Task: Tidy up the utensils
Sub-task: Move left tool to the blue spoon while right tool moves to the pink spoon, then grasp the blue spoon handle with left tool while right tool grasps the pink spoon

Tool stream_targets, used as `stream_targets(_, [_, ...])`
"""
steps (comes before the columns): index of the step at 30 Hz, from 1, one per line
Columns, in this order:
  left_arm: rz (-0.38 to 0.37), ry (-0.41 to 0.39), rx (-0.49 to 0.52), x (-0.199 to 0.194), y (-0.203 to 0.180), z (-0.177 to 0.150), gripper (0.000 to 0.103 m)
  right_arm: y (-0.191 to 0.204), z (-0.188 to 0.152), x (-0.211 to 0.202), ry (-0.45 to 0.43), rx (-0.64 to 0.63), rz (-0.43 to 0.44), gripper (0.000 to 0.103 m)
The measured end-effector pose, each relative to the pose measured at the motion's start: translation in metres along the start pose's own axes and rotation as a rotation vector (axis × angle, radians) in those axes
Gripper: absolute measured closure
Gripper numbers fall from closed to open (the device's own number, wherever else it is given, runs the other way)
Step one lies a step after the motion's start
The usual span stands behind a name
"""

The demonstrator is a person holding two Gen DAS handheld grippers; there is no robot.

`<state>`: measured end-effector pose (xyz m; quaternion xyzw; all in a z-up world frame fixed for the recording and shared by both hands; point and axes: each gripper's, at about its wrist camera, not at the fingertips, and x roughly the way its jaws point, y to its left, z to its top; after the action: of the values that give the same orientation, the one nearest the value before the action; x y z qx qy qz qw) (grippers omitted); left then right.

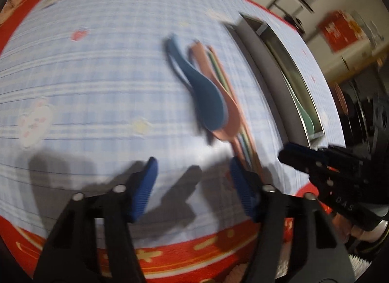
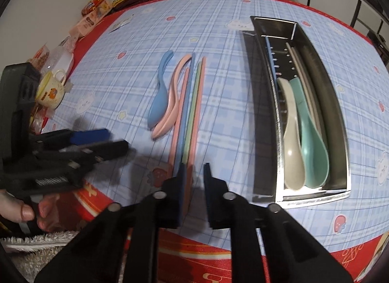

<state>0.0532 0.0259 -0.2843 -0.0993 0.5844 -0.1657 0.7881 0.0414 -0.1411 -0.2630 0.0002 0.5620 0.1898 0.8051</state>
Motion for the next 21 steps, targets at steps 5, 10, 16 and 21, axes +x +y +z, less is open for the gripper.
stream_targets(5, [-0.023,0.001,0.013,0.006,-0.014,-0.002,0.06,-0.006,-0.005,0.0,0.005,0.0,0.025,0.096])
stream_targets(10, [-0.062,-0.068,-0.094,-0.004,-0.001,0.019,0.062,-0.013,0.002,-0.003,-0.006,-0.009,0.031,0.096])
stream_targets(16, [-0.064,-0.128,-0.134,-0.01,0.01,0.062,0.068,-0.009,0.031,-0.004,-0.044,-0.071,0.038,0.096])
stream_targets(21, [-0.047,-0.115,-0.162,-0.004,0.023,0.086,0.07,-0.001,0.053,0.008,-0.04,-0.101,0.039,0.096])
